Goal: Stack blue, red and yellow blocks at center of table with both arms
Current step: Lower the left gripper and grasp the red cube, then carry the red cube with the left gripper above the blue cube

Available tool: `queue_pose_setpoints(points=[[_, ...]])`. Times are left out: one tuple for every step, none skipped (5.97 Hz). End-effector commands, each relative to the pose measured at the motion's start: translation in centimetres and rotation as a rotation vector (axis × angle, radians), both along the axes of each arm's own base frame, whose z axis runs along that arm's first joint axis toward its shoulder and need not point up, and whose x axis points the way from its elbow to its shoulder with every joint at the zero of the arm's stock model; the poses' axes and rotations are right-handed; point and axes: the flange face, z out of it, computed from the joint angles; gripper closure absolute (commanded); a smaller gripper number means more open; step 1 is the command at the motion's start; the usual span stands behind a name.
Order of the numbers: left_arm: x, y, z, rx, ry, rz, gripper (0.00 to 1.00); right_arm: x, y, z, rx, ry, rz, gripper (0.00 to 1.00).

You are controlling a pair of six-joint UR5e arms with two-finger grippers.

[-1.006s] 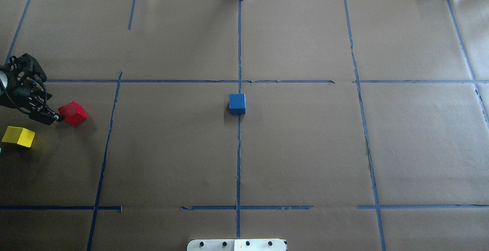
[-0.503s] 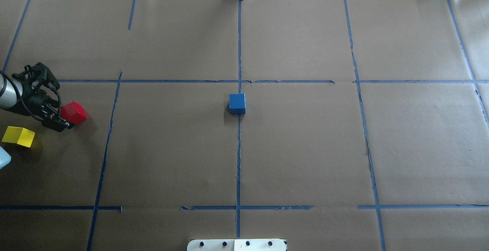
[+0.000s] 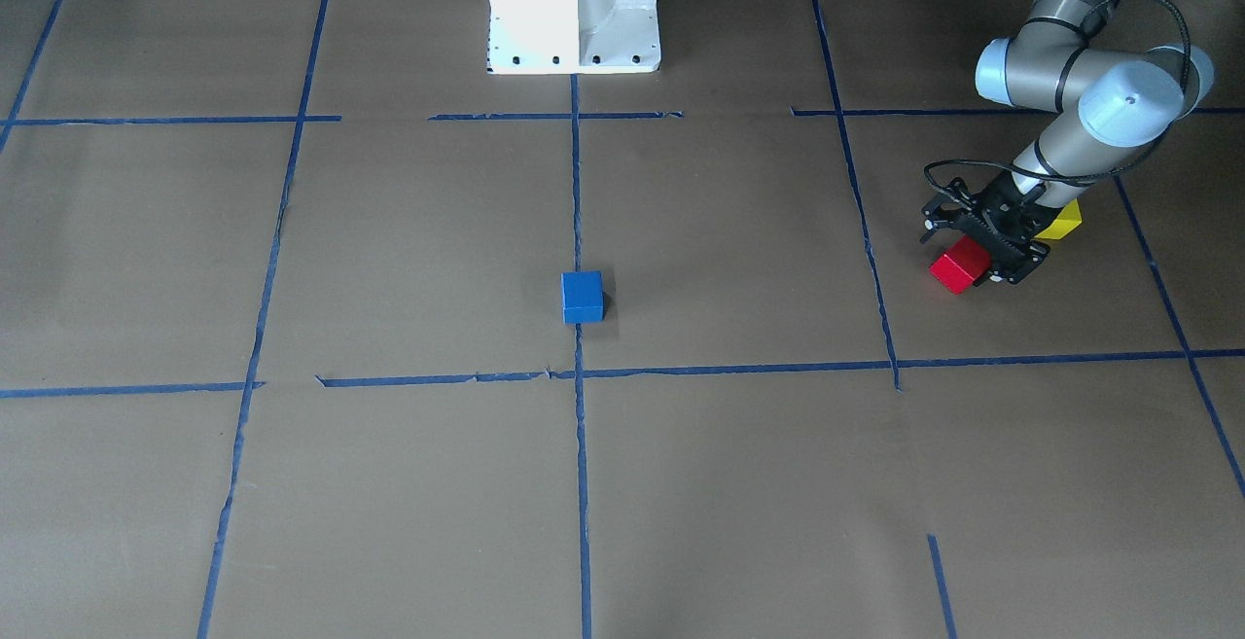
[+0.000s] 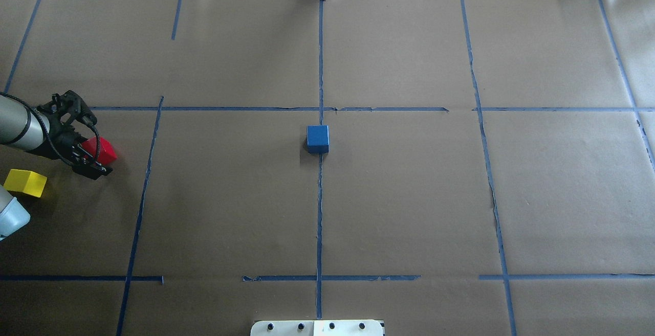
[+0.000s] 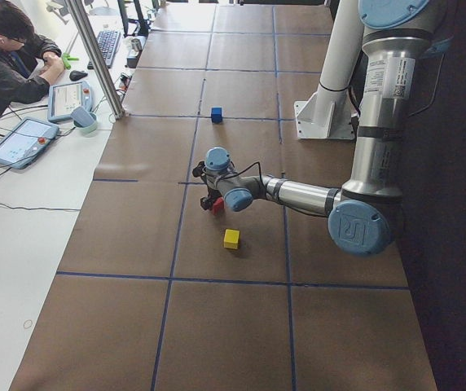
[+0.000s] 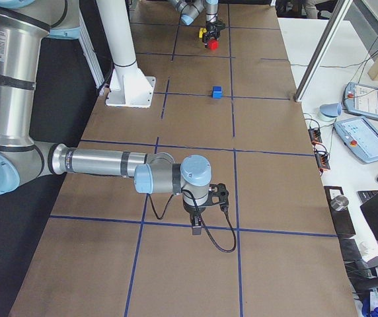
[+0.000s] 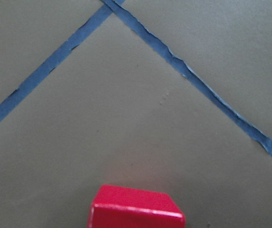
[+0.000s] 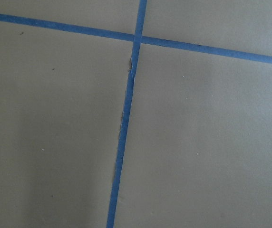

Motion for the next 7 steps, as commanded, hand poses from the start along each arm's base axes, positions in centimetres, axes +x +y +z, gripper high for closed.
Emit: queue_pose_setpoints(points=[[-0.2, 0.0, -0.4, 0.003, 0.004, -0.002, 0.66, 0.0, 0.0, 0.1, -0.001, 0.0, -0.001, 0.0], [-0.5, -0.1, -1.4, 0.007, 0.015, -0.007, 0.82, 0.0, 0.0, 0.1, -0.002, 0.0, 0.0, 0.0], [-0.9, 0.1, -4.5, -0.031, 0.001, -0.028, 0.86, 0.0, 0.0, 0.1, -0.002, -0.003, 0.0, 0.0], [-1.1, 0.7, -9.5, -0.147, -0.006, -0.104, 0.87, 0.0, 0.0, 0.1, -0.002, -0.003, 0.0, 0.0], [0.7, -0.8, -15.4, -0.236, 0.019, -0.177, 0.87, 0.0, 0.0, 0.1, -0.003, -0.003, 0.001, 0.0], [4.6, -1.7, -21.5, -0.359, 0.024, -0.244, 0.86, 0.0, -0.1, 0.0, -0.002, -0.003, 0.002, 0.0], [11.3, -0.6, -27.7, -0.398, -0.023, -0.317, 0.85, 0.0, -0.1, 0.0, -0.001, -0.005, 0.001, 0.0]])
